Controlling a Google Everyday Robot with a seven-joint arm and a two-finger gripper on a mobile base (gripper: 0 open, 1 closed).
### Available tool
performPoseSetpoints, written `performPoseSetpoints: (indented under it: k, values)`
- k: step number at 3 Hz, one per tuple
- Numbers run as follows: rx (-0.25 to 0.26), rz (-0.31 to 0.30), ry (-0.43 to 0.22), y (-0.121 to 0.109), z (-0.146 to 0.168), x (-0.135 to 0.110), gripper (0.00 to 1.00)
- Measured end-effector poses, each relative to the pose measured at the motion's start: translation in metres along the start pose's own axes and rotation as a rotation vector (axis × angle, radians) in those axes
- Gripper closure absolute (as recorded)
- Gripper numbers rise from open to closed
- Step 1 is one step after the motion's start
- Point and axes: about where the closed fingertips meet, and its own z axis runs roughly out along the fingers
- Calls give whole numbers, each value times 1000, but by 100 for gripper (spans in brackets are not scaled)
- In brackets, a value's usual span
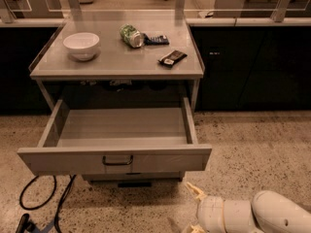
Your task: Close top drawer
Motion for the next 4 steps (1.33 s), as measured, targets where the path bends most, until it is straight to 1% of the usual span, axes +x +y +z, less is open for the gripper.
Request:
performPoseSetpoints:
  k: [1,2,3,4]
  values:
    - [-14,-28,-20,-11,8,-12,0]
    - [-24,-59,-41,-33,29,-35,0]
    - [-49,-55,-35,-57,57,-51,0]
    - [-71,-48,-25,-76,93,-58,0]
